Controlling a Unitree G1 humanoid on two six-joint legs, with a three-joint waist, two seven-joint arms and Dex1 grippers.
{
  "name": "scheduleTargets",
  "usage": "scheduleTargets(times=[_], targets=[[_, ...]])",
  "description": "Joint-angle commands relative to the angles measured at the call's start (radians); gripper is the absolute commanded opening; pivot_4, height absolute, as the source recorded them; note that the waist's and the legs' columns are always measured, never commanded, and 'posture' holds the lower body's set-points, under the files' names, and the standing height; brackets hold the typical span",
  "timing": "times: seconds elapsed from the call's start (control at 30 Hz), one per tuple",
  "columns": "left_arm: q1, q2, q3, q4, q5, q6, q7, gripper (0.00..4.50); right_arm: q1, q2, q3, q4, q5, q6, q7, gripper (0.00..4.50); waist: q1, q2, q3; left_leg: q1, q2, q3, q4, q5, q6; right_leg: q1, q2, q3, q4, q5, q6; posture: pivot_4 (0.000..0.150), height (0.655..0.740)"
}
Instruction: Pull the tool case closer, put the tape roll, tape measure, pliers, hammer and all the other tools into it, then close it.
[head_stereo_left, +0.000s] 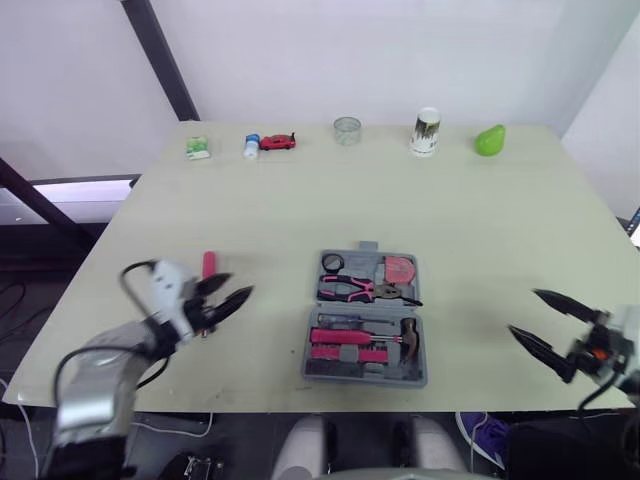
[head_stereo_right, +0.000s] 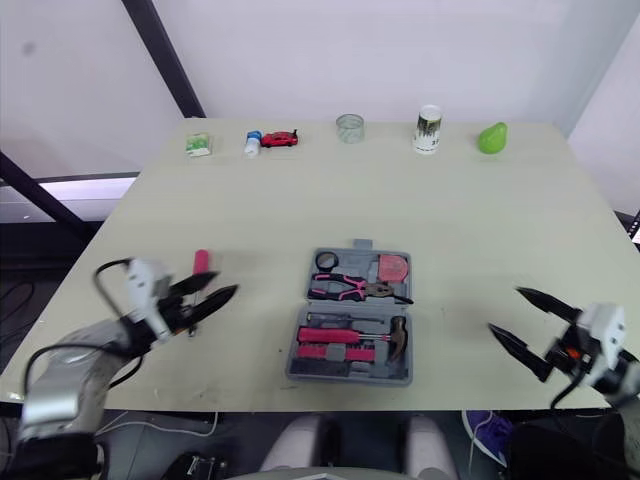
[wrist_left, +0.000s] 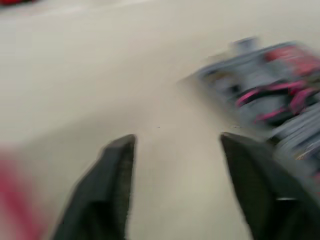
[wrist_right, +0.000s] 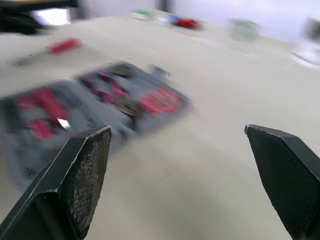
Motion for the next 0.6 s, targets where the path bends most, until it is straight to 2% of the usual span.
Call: scheduleTargets(times=[0.03,0.17,0.43,0.6], targets=[[0.046,-0.021,0.136,0.041,-0.04,-0.049,0.059,4.32,0.022,0.003,-0.073,0.015,0.012,-0.039,-0.021,4.5,0.001,0.0,0.0,0.0,0.0,0.0,-0.001,0.0,0.0,0.0,-0.001,0.0,0.0,0.0,0.0,0.15,0.74],[0.129,-0.012,0.244,0.186,-0.035,-0.125,0.063,4.42,0.056,0.015,-0.124,0.08,0.008,-0.062,-0.044,4.5,0.001,0.0,0.0,0.001,0.0,0.001,-0.001,0.0,0.0,0.0,-0.003,0.0,0.0,-0.002,-0.004,0.15,0.74],[0.265,0.034,0.314,0.374,-0.019,-0.232,0.021,4.42,0.123,0.028,-0.185,0.197,0.002,-0.107,-0.05,4.5,0.002,-0.003,-0.001,-0.001,0.0,0.002,-0.008,0.0,-0.001,-0.005,-0.007,0.001,-0.003,-0.003,-0.006,0.15,0.74],[0.265,0.028,0.289,0.356,-0.031,-0.24,0.017,4.42,0.131,0.023,-0.186,0.213,0.004,-0.122,-0.038,4.5,0.001,-0.002,-0.001,-0.002,0.0,0.002,-0.01,-0.001,-0.002,-0.007,-0.008,0.001,-0.004,-0.004,-0.007,0.15,0.74]])
